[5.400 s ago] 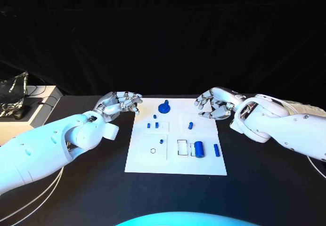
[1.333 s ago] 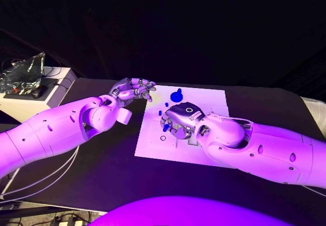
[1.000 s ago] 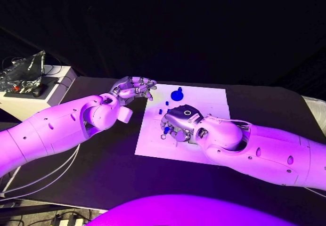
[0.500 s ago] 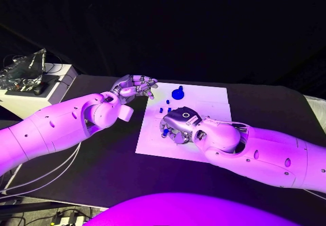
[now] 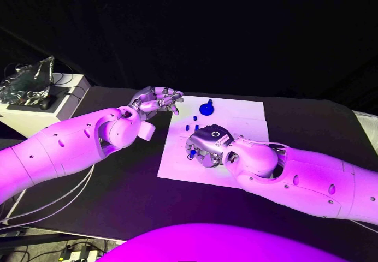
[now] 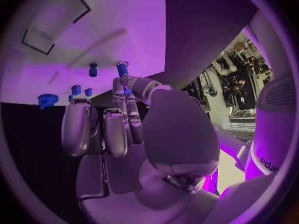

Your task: Assemble the parts on the task board

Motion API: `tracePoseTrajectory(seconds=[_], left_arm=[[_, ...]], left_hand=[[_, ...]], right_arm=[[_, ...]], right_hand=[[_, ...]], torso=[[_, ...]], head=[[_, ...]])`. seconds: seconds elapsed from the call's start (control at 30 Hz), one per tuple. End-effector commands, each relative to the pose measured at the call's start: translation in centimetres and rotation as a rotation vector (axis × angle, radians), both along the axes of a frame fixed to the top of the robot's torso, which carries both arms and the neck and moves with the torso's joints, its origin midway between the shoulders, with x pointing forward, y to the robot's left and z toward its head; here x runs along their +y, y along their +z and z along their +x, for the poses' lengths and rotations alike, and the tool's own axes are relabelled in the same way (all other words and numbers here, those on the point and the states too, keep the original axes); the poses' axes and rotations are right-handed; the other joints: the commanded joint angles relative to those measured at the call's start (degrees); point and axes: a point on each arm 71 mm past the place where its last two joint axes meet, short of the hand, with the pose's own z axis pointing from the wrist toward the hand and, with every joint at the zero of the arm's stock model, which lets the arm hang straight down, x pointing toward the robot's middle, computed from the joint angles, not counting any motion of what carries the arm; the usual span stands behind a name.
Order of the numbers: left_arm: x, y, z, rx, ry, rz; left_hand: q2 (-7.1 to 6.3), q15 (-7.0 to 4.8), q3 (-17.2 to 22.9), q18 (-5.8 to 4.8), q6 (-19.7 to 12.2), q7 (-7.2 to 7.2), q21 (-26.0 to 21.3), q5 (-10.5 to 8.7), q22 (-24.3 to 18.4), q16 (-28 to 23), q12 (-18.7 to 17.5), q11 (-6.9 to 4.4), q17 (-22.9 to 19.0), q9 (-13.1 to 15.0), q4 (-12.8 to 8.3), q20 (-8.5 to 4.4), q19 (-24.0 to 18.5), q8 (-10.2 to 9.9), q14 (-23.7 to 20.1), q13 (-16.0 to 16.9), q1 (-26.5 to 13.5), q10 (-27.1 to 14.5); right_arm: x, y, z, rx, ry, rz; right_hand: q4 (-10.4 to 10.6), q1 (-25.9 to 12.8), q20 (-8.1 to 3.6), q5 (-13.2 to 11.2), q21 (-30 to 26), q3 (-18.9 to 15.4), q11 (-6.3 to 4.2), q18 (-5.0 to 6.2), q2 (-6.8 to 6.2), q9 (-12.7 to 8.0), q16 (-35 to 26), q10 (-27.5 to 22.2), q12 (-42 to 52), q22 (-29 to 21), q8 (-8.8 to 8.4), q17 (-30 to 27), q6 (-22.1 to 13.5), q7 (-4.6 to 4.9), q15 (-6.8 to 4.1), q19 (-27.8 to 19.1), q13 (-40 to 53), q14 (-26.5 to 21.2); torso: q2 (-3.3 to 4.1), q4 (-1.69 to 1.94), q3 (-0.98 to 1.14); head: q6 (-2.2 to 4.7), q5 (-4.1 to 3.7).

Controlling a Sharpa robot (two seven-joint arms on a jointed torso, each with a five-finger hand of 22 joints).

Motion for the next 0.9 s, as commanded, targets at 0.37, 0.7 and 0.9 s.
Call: tracePoseTrajectory(seconds=[0.37, 0.7, 0.9], left_arm=[[-0.18, 0.09, -0.06, 0.0, -0.018, -0.012], [-0.17, 0.08, -0.07, 0.002, -0.021, -0.011], [-0.19, 0.08, -0.08, 0.002, -0.022, -0.011]], left_hand=[[0.3, -0.02, 0.5, 0.7, -0.3, 0.23, -0.1, -0.17, 0.1, -0.3, -0.4, 0.01, 0.0, -0.1, -0.2, -0.06, -0.3, -0.2, -0.1, -0.1, 0.0, -0.3], [0.3, -0.02, 0.5, 0.7, -0.3, 0.23, -0.1, -0.17, 0.1, -0.3, -0.4, 0.01, 0.0, -0.1, -0.2, -0.06, -0.3, -0.2, -0.1, -0.1, 0.0, -0.3], [0.3, -0.02, 0.5, 0.7, -0.3, 0.23, -0.1, -0.17, 0.1, -0.3, -0.4, 0.01, 0.0, -0.1, -0.2, -0.06, -0.3, -0.2, -0.1, -0.1, 0.0, -0.3]], right_arm=[[0.26, -0.47, 0.07, -0.01, 0.003, -0.009], [0.25, -0.66, 0.2, -0.007, 0.001, -0.019], [0.38, -0.97, 0.3, 0.0, 0.004, -0.032]], right_hand=[[-0.1, 0.3, -0.49, 0.2, -0.1, 0.3, -0.91, -0.83, 0.61, 1.7, 0.1, 0.7, -0.2, 10.3, 0.84, 0.0, 0.4, 0.16, -0.48, 3.2, 0.0, 2.4], [-0.2, 0.2, -0.51, 0.2, -0.1, 0.5, -0.91, -0.83, 0.58, 1.7, 0.1, 0.7, -0.3, 10.3, 0.85, 0.0, 0.3, 0.19, -0.49, 3.2, 0.0, 2.4], [-0.4, -0.3, -0.47, 0.2, -0.6, 0.5, -0.66, -0.77, 0.07, 1.8, 0.0, 0.3, -0.9, 10.2, 0.62, -0.2, -0.2, 0.48, -0.33, 3.1, 0.0, 2.4]], torso=[[0.06, 0.05, -0.01], [0.01, -0.02, 0.02], [0.04, 0.04, 0.03]], head=[[-0.07, 0.19], [-0.07, 0.26], [-0.07, 0.27]])
